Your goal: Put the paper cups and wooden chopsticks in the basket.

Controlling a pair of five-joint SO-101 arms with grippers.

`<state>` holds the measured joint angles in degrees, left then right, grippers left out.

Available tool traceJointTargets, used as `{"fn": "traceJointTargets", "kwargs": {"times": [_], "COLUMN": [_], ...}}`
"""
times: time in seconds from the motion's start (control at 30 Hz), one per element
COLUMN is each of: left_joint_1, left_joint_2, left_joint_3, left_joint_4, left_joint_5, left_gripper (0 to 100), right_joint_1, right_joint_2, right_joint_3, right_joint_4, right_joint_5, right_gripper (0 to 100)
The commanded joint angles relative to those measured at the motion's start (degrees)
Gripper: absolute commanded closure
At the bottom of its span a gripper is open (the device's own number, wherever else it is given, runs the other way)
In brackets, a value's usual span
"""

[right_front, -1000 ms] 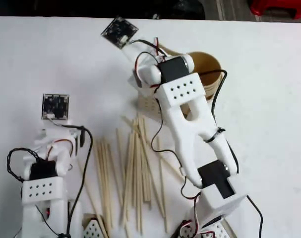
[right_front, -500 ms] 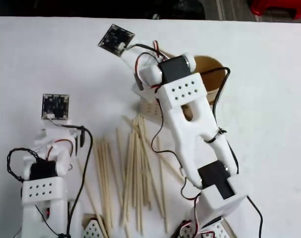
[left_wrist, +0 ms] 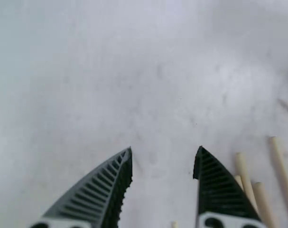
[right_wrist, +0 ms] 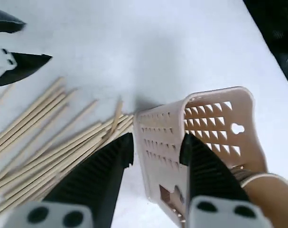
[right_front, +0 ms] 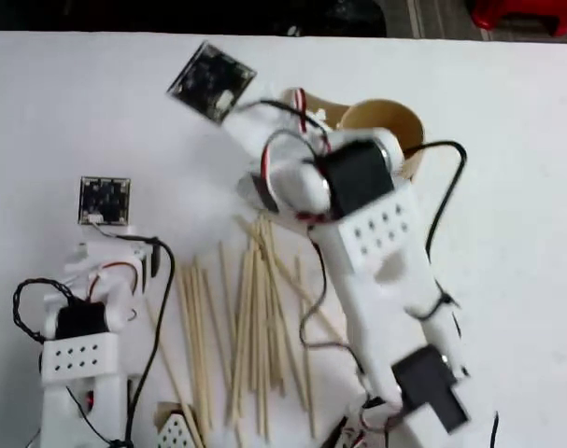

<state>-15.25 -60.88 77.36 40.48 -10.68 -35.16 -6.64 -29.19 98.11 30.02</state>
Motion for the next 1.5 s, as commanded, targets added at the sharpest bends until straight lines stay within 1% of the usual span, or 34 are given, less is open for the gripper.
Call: {"fn": "traceJointTargets", "kwargs": {"times": [0.0, 0.1, 0.2, 0.27, 0.37, 0.47, 0.53, 0.6, 0.7, 0.9, 1.2, 1.27, 1.47], "left_joint_1": [-0.3, -0.3, -0.3, -0.3, -0.3, -0.4, -0.4, -0.4, -0.4, -0.4, -0.4, -0.4, -0.4], "left_joint_2": [-1.6, -1.6, -1.6, -1.6, -1.6, -1.6, -1.6, -1.6, -1.6, -1.6, -1.6, -1.6, -1.6], "left_joint_3": [-0.2, -0.2, -0.2, -0.2, -0.2, -0.2, -0.2, -0.2, -0.2, -0.2, -0.2, -0.2, -0.2], "left_joint_4": [-1.5, -1.5, -1.5, -1.5, -1.5, -1.5, -1.5, -1.5, -1.5, -1.5, -1.5, -1.5, -1.5], "left_joint_5": [0.0, 0.0, 0.0, 0.0, 0.0, 0.0, 0.0, 0.0, 0.0, 0.0, 0.0, 0.0, 0.0], "left_gripper": [79, 79, 78, 78, 78, 78, 78, 78, 78, 78, 78, 78, 78], "right_joint_1": [-4.4, -7.2, -7.6, -7.4, -7.4, -7.1, -5.8, -4.4, -3.6, -1.8, -1.3, -1.4, -2.1], "right_joint_2": [-8.2, -12.0, -12.5, -12.5, -12.5, -12.5, -12.5, -12.4, -10.5, 1.1, 16.5, 18.5, 22.7], "right_joint_3": [6.7, 15.9, 23.9, 29.2, 37.1, 44.3, 48.5, 52.2, 56.3, 55.3, 47.8, 46.9, 45.5], "right_joint_4": [0.4, 0.3, 0.0, -2.0, -6.9, -13.1, -18.1, -23.2, -29.3, -34.2, -34.2, -34.1, -33.8], "right_joint_5": [-0.4, -0.4, -0.4, -0.7, -0.8, -1.0, -2.7, -4.2, -4.5, -4.6, -7.5, -7.4, -7.3], "right_gripper": [83.7, 83.7, 83.6, 83.6, 83.3, 77.9, 74.9, 74.3, 74.3, 74.3, 74.5, 76.9, 90.3]}}
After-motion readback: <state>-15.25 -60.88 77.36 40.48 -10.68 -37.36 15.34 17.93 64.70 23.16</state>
